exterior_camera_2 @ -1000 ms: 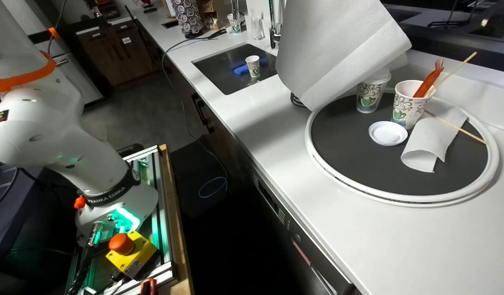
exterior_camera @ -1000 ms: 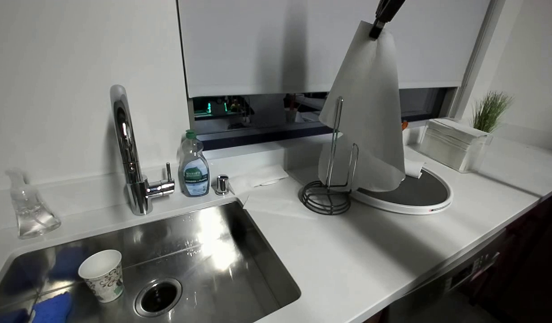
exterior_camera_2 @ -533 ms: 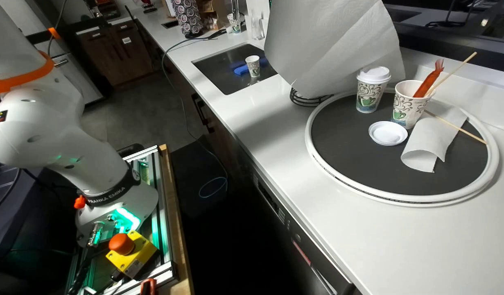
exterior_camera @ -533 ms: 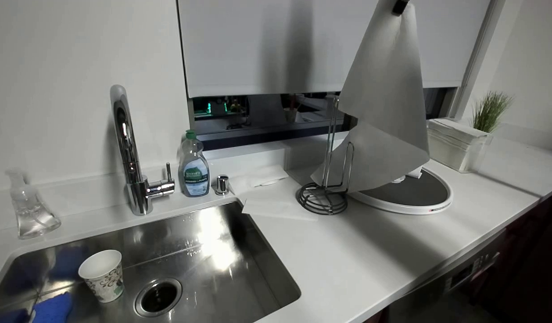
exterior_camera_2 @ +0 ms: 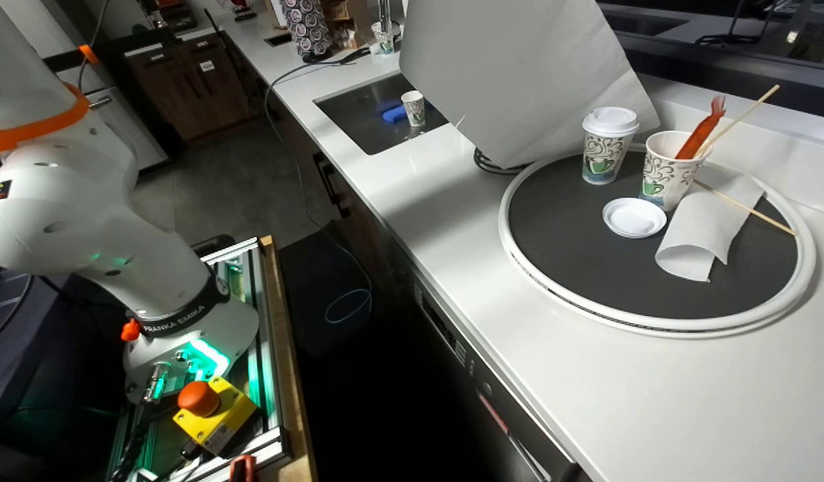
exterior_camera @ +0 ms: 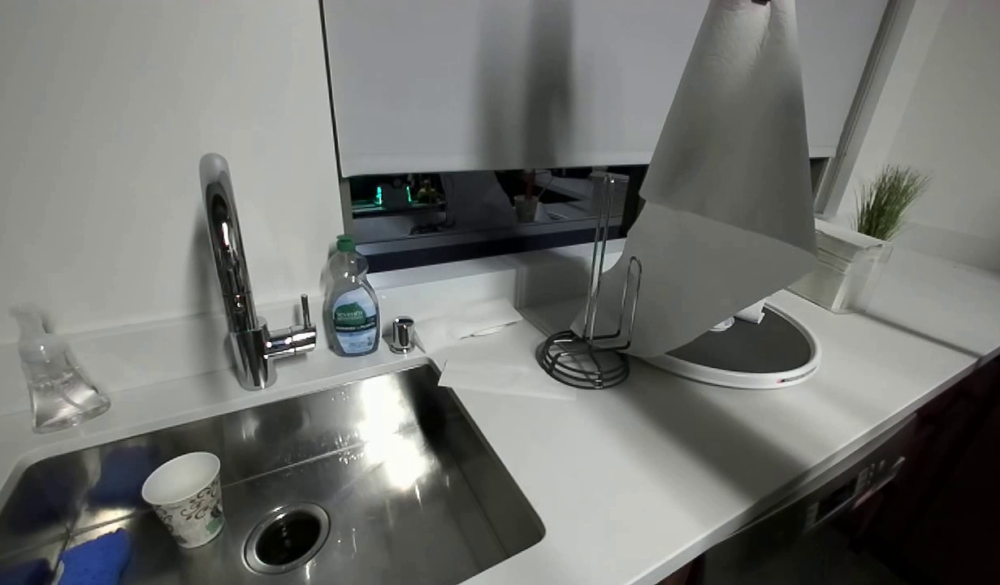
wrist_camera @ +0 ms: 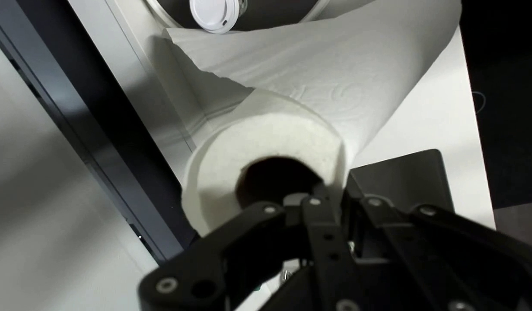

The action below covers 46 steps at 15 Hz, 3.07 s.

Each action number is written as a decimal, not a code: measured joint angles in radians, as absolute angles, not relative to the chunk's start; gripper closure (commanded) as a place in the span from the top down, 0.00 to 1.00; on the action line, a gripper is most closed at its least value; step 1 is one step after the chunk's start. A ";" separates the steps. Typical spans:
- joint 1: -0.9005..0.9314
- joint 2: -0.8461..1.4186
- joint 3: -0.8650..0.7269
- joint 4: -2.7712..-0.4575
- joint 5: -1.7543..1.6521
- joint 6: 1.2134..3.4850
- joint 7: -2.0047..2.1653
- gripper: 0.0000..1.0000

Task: Pick up the paper towel roll and place it on the paper towel holder

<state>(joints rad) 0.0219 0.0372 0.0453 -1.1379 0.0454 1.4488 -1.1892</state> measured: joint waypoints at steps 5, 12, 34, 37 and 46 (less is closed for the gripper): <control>0.022 0.046 0.044 -1.131 0.045 1.449 -1.189 0.12; 0.022 0.046 0.044 -1.128 0.045 1.449 -1.189 0.12; 0.022 0.046 0.044 -1.128 0.045 1.448 -1.189 0.03; 0.022 0.046 0.046 -1.128 0.053 1.459 -1.189 0.03; 0.010 0.039 0.037 -1.133 0.081 1.596 -1.219 0.03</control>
